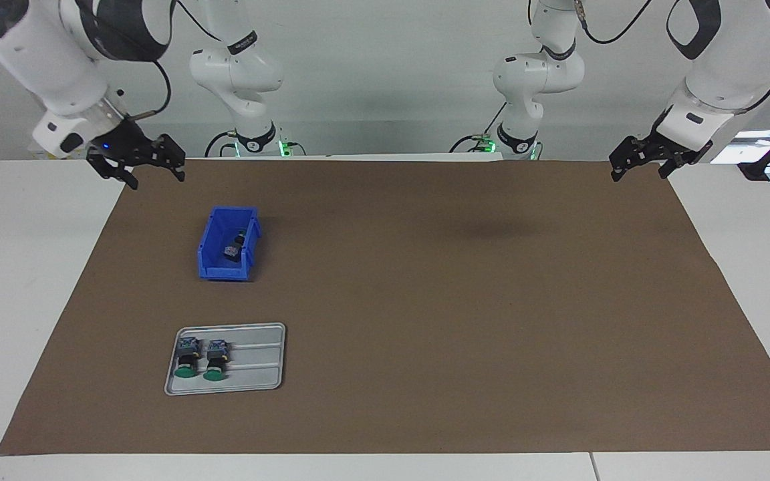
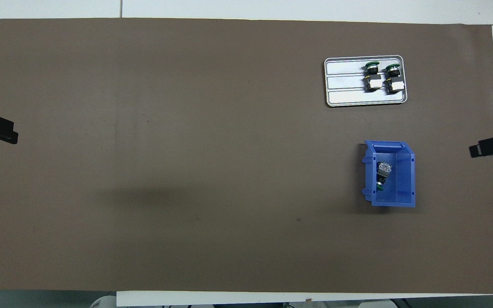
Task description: Place and press button with both arms
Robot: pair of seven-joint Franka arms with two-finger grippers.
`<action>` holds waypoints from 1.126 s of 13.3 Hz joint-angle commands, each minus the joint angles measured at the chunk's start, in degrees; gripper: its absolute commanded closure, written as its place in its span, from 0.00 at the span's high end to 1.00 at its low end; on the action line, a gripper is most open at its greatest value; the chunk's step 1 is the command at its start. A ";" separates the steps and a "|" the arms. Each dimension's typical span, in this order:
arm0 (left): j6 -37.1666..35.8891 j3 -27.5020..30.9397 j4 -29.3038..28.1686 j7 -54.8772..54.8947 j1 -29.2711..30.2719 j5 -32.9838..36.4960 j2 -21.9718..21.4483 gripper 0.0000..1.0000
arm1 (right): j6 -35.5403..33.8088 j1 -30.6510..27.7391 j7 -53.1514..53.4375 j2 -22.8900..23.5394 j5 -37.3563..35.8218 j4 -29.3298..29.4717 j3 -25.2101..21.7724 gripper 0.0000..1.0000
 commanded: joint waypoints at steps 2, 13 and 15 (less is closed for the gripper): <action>0.00 0.53 -0.45 0.39 -0.46 -0.32 -0.44 1.00 | -10.81 -0.19 3.43 9.55 -5.08 20.99 0.60 0.99; 0.09 0.70 -0.45 0.48 0.25 -0.32 -0.44 1.00 | -7.94 4.54 10.99 7.72 -6.14 14.17 -1.49 0.99; 0.09 0.70 -0.45 0.48 0.16 -0.32 -0.44 1.00 | -7.85 5.52 10.99 7.81 -5.79 14.17 -2.83 0.99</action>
